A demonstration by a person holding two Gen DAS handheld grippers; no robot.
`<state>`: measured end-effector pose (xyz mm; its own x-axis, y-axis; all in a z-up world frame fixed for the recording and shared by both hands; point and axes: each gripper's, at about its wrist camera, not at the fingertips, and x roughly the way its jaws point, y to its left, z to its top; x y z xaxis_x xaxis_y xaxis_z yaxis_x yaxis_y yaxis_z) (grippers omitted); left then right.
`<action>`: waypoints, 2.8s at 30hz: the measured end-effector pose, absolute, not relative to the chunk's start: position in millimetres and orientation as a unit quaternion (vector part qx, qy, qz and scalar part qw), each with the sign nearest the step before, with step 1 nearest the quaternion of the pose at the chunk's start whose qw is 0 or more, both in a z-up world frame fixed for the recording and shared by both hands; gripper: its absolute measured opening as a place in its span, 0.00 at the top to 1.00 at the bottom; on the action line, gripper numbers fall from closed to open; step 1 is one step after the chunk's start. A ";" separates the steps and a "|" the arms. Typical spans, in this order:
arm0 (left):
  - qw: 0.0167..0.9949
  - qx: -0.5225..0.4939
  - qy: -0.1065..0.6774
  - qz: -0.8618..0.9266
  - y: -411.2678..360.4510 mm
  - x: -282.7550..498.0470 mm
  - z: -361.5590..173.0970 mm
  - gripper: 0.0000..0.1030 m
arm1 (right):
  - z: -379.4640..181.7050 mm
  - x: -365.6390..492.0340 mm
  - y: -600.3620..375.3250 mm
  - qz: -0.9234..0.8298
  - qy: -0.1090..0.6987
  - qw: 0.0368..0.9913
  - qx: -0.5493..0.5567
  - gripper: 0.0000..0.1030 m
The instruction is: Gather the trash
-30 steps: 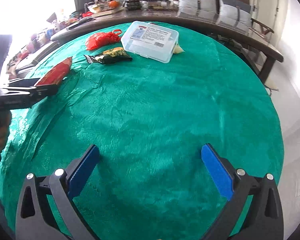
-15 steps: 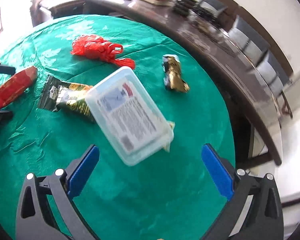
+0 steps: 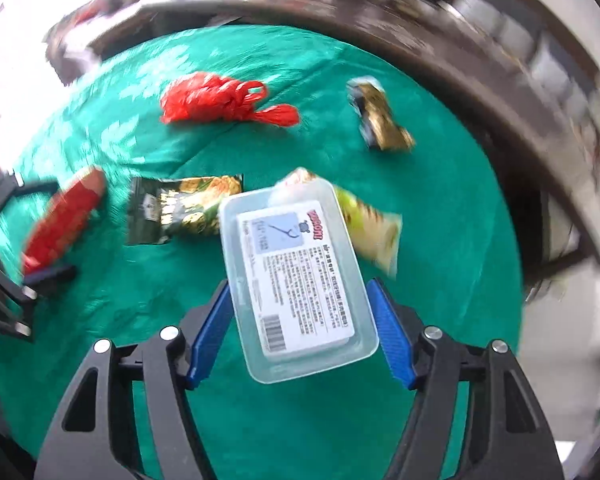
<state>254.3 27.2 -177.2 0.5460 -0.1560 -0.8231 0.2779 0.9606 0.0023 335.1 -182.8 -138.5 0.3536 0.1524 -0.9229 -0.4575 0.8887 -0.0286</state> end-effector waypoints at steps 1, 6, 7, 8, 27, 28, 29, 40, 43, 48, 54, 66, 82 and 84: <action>0.877 0.067 0.460 -0.123 27.3 254.0 -177.2 0.05 | -137.1 328.2 -192.3 0.175 0.551 0.809 -0.102 0.37; 0.877 0.067 0.460 -0.119 27.6 251.9 -177.0 0.05 | -147.0 265.0 -213.9 0.142 0.576 0.805 -0.004 0.38; 0.877 0.067 0.460 -0.119 28.0 251.1 -177.1 0.05 | -152.4 251.8 -213.0 0.143 0.576 0.805 0.010 0.38; 0.877 0.067 0.460 -0.118 29.0 250.2 -177.0 0.05 | -157.6 239.7 -211.4 0.146 0.572 0.807 0.025 0.37; 0.879 0.065 0.461 -0.102 56.3 220.4 -176.5 0.04 | -186.9 195.9 -172.2 0.128 0.462 0.877 -0.047 0.04; 0.879 0.066 0.461 -0.102 56.7 220.7 -176.5 0.04 | -186.7 195.9 -172.2 0.131 0.464 0.875 -0.050 0.04; 0.879 0.064 0.462 -0.103 57.3 220.9 -176.7 0.04 | -185.8 194.4 -172.5 0.133 0.470 0.871 -0.050 0.04; 0.856 0.066 0.489 -0.153 40.1 258.2 -155.3 0.04 | -143.7 251.4 -176.3 0.142 0.583 0.797 -0.061 0.05; 0.850 0.082 0.497 -0.157 33.2 262.0 -151.8 0.04 | -147.6 259.5 -168.9 0.133 0.595 0.788 -0.083 0.05; 0.848 0.050 0.489 -0.199 49.8 246.1 -127.4 0.05 | -148.2 255.7 -169.8 0.129 0.596 0.788 -0.080 0.05; 0.836 0.082 0.495 -0.221 45.9 237.8 -118.7 0.05 | -138.0 257.4 -176.6 0.128 0.593 0.792 -0.067 0.05; 0.832 0.061 0.519 -0.187 25.8 275.7 -142.0 0.05 | -142.9 267.1 -167.8 0.117 0.602 0.785 -0.084 0.05; 0.845 0.043 0.500 -0.187 14.8 260.1 -137.5 0.88 | -122.7 248.1 -200.9 0.146 0.556 0.817 -0.032 0.42; 0.848 0.039 0.485 -0.209 2.4 245.4 -122.0 0.88 | -112.0 235.5 -223.4 0.142 0.546 0.826 -0.016 0.42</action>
